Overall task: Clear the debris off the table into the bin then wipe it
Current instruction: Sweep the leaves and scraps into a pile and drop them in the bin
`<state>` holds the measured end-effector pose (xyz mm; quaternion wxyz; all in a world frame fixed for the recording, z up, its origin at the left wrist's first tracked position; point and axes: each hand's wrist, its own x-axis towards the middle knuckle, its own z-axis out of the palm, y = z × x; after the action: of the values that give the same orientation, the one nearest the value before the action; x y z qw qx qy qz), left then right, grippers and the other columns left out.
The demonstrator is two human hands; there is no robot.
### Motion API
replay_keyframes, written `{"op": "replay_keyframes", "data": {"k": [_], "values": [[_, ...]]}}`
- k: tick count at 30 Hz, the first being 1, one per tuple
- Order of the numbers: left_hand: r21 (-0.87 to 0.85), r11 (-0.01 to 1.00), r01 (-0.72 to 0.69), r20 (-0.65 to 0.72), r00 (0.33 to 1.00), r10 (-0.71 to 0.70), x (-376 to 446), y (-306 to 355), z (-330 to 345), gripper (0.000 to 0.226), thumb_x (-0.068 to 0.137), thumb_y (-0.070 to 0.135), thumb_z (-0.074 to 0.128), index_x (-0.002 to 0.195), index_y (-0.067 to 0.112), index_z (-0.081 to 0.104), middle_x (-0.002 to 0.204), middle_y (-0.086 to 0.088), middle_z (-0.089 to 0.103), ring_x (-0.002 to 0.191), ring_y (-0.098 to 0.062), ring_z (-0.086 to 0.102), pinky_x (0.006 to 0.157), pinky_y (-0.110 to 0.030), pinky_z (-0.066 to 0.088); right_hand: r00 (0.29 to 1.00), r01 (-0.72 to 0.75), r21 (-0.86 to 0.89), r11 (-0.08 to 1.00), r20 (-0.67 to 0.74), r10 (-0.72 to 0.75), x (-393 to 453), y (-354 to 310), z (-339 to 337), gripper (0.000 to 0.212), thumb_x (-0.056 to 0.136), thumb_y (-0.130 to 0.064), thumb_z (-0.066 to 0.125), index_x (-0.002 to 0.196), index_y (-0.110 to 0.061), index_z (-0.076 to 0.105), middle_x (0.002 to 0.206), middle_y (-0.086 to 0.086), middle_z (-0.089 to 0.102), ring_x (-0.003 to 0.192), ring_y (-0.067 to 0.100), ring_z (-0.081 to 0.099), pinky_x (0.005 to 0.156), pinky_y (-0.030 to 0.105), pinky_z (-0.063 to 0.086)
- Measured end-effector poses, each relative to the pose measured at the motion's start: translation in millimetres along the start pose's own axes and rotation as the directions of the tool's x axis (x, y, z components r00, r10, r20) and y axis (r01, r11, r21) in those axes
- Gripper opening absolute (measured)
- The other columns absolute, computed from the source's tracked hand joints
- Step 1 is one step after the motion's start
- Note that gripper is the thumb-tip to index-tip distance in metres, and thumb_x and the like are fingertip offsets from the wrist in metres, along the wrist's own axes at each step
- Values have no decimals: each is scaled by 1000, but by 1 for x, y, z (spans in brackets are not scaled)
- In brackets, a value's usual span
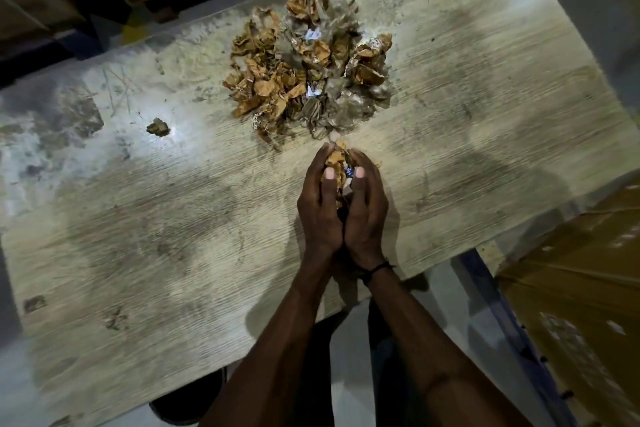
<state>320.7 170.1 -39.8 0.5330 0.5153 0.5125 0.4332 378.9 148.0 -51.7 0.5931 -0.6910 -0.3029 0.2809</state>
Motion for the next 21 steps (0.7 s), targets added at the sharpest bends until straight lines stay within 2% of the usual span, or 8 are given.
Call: {"op": "replay_keyframes", "data": {"k": [2, 5, 8, 10, 13, 15, 17, 21], "values": [[-104, 992, 75, -39, 996, -79, 2, 2, 3, 43, 112, 29, 43, 148, 11, 57, 150, 0, 60, 142, -14, 53, 117, -41, 45, 995, -94, 118, 989, 41, 90, 1, -4, 2, 45, 109, -35, 46, 140, -6, 62, 141, 6, 65, 133, 18, 60, 108, 29, 49], [-295, 928, 228, -80, 962, -261, 4, 3, 4, 47, 107, 43, 51, 140, 11, 66, 139, -5, 69, 133, -22, 62, 114, -45, 48, 975, -214, 185, 959, 104, 197, 6, -7, 7, 51, 104, -50, 52, 135, -13, 67, 135, 4, 69, 130, 22, 63, 112, 48, 49], [-423, 845, 326, -123, 904, -410, 3, 14, 4, 39, 107, 39, 56, 123, 8, 74, 118, -8, 78, 114, -26, 72, 99, -40, 56, 948, -313, 295, 903, 147, 281, 9, -13, 8, 37, 107, -33, 57, 132, -9, 68, 132, 7, 72, 128, 25, 65, 113, 48, 48], [-495, 798, 344, -133, 877, -461, 2, 25, 4, 36, 105, 36, 58, 112, 6, 77, 106, -8, 80, 99, -21, 75, 86, -32, 57, 936, -350, 351, 868, 153, 316, 8, -24, 8, 30, 108, -24, 56, 125, -3, 70, 121, 10, 76, 118, 26, 70, 102, 42, 54], [-607, 728, 317, -128, 866, -484, 3, 47, -1, 38, 91, 44, 69, 100, 8, 77, 100, -12, 77, 94, -24, 72, 86, -35, 56, 940, -340, 394, 854, 163, 299, 8, -52, 12, 22, 105, -20, 58, 107, -2, 71, 95, 1, 78, 92, 15, 73, 80, 27, 56], [-616, 732, 292, -141, 873, -467, 7, 63, -7, 33, 85, 45, 75, 91, 12, 78, 96, -12, 75, 93, -26, 70, 85, -37, 54, 944, -328, 431, 841, 192, 269, 10, -74, 17, 21, 100, -23, 62, 90, -6, 66, 76, -7, 70, 74, 8, 67, 70, 23, 53], [-609, 752, 253, -154, 892, -424, 11, 82, -15, 28, 84, 43, 80, 83, 15, 76, 89, -10, 71, 88, -23, 66, 80, -35, 53, 946, -313, 464, 828, 227, 230, 11, -96, 22, 28, 99, -26, 69, 78, -11, 60, 65, -10, 61, 64, 6, 59, 66, 23, 51], [-632, 755, 171, -164, 924, -346, 20, 132, -29, 21, 86, 30, 84, 82, 14, 71, 83, -2, 70, 84, -20, 66, 81, -35, 51, 950, -278, 477, 834, 267, 164, 15, -146, 28, 26, 95, -32, 73, 70, -24, 70, 62, -14, 60, 61, 4, 58, 66, 23, 51]]}}
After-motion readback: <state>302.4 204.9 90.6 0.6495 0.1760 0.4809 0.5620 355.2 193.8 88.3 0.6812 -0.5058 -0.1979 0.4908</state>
